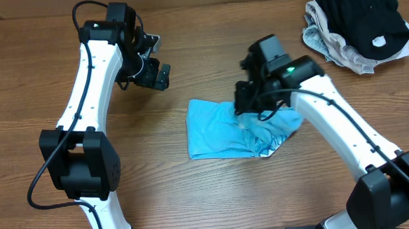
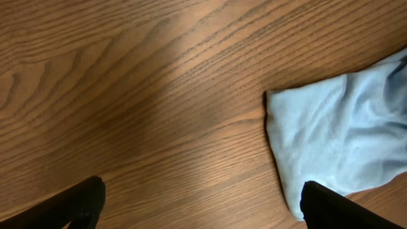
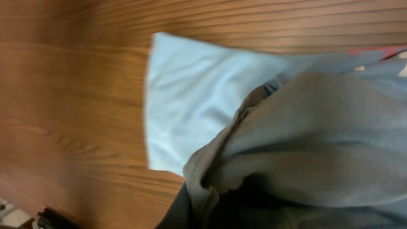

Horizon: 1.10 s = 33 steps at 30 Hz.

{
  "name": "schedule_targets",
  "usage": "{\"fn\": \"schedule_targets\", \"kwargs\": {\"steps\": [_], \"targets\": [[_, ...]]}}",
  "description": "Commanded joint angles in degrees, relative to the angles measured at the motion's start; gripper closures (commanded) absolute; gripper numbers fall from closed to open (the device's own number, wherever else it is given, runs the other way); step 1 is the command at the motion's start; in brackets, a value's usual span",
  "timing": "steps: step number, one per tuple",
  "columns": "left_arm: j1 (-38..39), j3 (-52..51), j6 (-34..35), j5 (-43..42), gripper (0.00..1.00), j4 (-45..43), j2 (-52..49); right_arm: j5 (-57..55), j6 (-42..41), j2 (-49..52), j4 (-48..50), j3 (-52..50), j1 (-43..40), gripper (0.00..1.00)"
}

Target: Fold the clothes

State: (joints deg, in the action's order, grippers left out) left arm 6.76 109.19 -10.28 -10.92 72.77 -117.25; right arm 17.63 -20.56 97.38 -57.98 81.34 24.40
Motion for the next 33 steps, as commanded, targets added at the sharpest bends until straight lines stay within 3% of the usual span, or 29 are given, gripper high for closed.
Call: {"fn": "schedule_targets", "kwargs": {"steps": [1,10,17,33], "targets": [[0.33,1.16,0.22,0.44,0.00,-0.31,0.37,-0.24,-4.07,0.02,1.33,1.62,3.50,0.96],[0.33,-1.53,0.24,0.39,0.00,-2.60,0.37,-1.95,-5.01,0.02,-0.04,5.05,6.21,0.96],[0.33,-3.04,0.52,0.37,0.00,-3.67,0.35,-6.36,-6.12,0.02,2.64,7.63,13.38,0.96],[0.33,-3.04,0.66,0.37,0.00,-4.20,0.37,-11.58,-3.21,0.00,-10.82,24.92,9.20,0.96]]}}
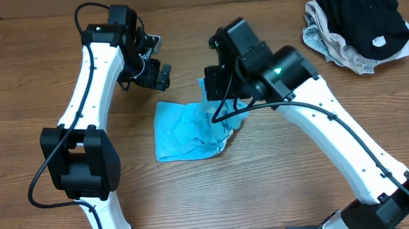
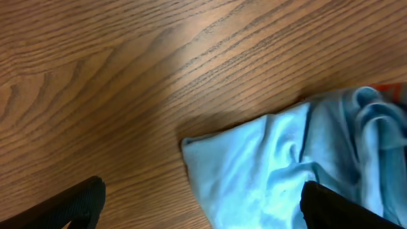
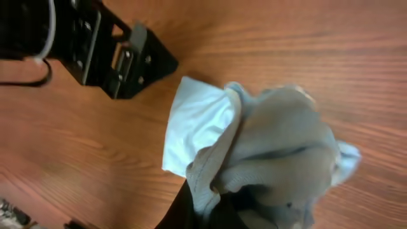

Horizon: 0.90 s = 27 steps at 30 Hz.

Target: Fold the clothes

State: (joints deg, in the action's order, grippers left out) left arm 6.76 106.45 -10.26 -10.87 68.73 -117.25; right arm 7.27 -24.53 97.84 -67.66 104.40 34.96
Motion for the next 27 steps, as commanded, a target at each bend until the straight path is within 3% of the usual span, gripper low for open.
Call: {"fn": "schedule_targets", "kwargs": {"steps": [1,7,17,22,27], "targets": [[0.33,-0.31,0.63,0.33,0.00,-0.11,0.35,-1.22,0.81,-0.46,-3.30,1.86,-2.75,0.96],[0.33,-0.31,0.66,0.33,0.00,-0.20,0.37,-1.22,2.93,-0.68,-11.41,1.86,-11.80,0.96],[-0.83,-0.31,1.14,3.04,0.00,-0.52,0.37,-0.13,10.29,-1.11,-16.94,1.86,-23.50,0.96],[-3.43,-0.31,1.29,3.80,0.00,-0.72,0.35,0.57,11.28,-1.31,-17.00,1.86,-24.61,0.96],[-6.82,-0.31,1.38,3.78,0.00,-1.29,0.37,4.66,11.06,-1.27,-14.40,1.84,-20.11,0.96]]}}
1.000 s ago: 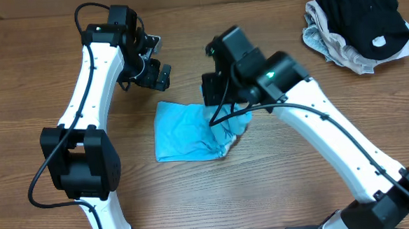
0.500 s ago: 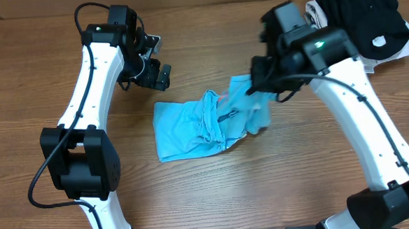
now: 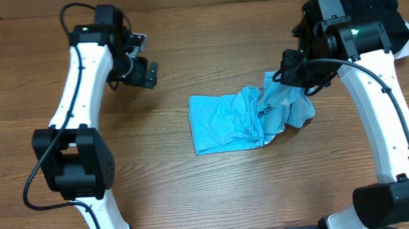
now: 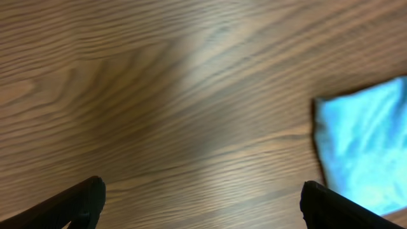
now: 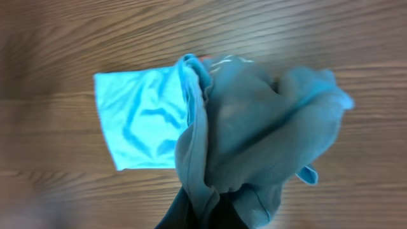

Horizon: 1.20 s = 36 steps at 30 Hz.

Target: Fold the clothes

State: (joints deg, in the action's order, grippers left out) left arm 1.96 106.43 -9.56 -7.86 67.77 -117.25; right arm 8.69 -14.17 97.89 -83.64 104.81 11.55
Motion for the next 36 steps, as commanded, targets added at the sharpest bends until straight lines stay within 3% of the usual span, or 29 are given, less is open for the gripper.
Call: {"fn": "schedule_targets", "kwargs": {"steps": [1,15,16,17,19,30,36], "targets": [[-2.56,-0.28,0.81,0.76,0.00,-0.44,0.37,3.41,0.66,-1.14,2.84,1.38,5.27,0.96],[-4.02,-0.28,0.81,0.35,0.00,-1.31,0.35,3.37,-5.44,13.84,11.21,1.31,26.27,0.96],[-4.02,-0.28,0.81,0.35,0.00,-1.33,0.35,3.41,-5.60,15.45,11.15,1.31,27.54,0.91],[-4.02,-0.28,0.81,0.35,0.00,-1.33,0.37,3.41,-5.57,17.14,10.95,1.31,29.03,0.69],[-4.02,-0.28,0.81,0.35,0.00,-1.42,0.37,3.43,-5.42,18.08,10.88,1.31,29.97,0.61],[-3.87,-0.28,0.83,0.31,0.00,-2.05,0.37,-1.27,-8.13,13.99,2.12,4.74,23.04,0.48],[-3.85,-0.28,0.83,0.31,0.00,-2.21,0.37,-4.66,-11.39,14.08,0.76,0.00,16.41,0.43]]}}
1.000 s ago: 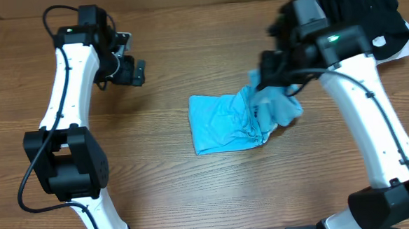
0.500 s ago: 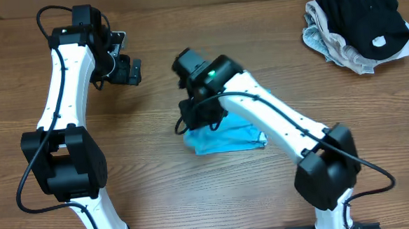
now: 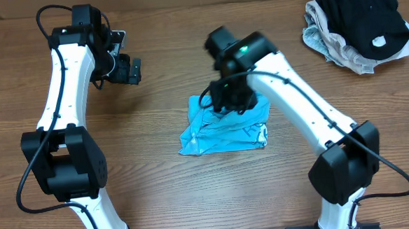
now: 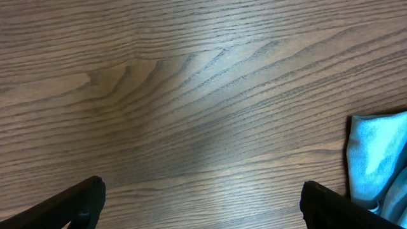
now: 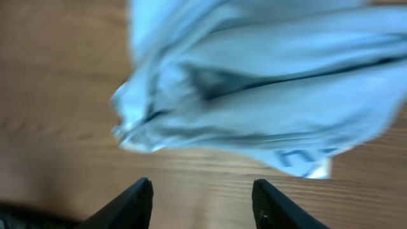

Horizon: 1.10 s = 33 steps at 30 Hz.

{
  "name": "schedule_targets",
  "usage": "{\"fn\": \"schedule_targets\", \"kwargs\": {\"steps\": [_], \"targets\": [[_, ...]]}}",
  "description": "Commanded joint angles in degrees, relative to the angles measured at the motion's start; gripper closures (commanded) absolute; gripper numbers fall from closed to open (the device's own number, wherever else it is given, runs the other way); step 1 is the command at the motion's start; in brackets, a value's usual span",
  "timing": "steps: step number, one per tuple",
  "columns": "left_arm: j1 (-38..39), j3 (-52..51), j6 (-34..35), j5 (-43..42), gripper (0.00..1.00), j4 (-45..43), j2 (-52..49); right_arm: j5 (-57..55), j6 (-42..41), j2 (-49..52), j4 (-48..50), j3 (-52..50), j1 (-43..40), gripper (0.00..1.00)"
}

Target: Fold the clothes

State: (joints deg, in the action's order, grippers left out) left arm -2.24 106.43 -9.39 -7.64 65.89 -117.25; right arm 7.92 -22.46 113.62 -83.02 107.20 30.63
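A light blue garment point(image 3: 226, 127) lies bunched in a rough folded heap at the middle of the wooden table point(image 3: 159, 194). My right gripper point(image 3: 229, 98) hangs just above its far edge, open, nothing between its fingers point(image 5: 133, 203); the cloth point(image 5: 267, 83) fills the right wrist view. My left gripper point(image 3: 125, 69) stands open over bare wood at the far left, well clear of the garment, whose edge point(image 4: 375, 159) shows at the right of the left wrist view.
A pile of black and pale clothes point(image 3: 357, 19) sits at the table's far right corner. The right arm reaches across the middle of the table.
My right gripper, then shut on the raised blue cloth at the right, now stands open over the garment's far edge. The cloth lies dropped in a heap. The left gripper shifted slightly left.
My right gripper held part of the blue garment at its right side, then was further left with it bunched up, then far to the right with the cloth stretched out. Now the cloth is let go in a compact heap. The left gripper stayed open throughout.
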Motion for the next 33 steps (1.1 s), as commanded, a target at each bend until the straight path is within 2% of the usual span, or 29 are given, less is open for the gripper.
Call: {"fn": "schedule_targets", "kwargs": {"steps": [1,8,13,14,23,28,33], "targets": [[0.37,-0.28,0.66,0.09,0.00,-0.33,0.35,-4.28,-3.32,-1.66,0.50,-3.17,-4.04,0.42],[0.37,-0.31,0.63,0.11,0.00,-0.98,0.35,-3.34,-3.32,-1.66,1.90,-7.85,-11.15,0.41],[0.37,-0.31,0.61,0.13,0.00,-1.90,0.35,-3.15,-4.87,-1.66,3.08,-11.10,-13.14,0.40],[0.39,-0.31,0.61,0.13,0.00,-2.14,0.35,-3.15,-5.64,-1.66,3.67,-11.96,-13.35,0.37],[0.37,-0.31,0.61,0.15,0.00,-1.84,0.35,-0.90,-6.10,-1.66,14.60,-20.02,-13.79,0.36],[0.37,-0.31,0.61,0.17,0.00,-1.46,0.35,-0.76,-6.10,-1.66,16.15,-21.70,-14.32,0.39],[0.37,-0.31,0.59,0.17,0.00,-1.46,0.35,-0.76,-6.05,-1.64,16.63,-21.70,-14.14,0.53]]}}
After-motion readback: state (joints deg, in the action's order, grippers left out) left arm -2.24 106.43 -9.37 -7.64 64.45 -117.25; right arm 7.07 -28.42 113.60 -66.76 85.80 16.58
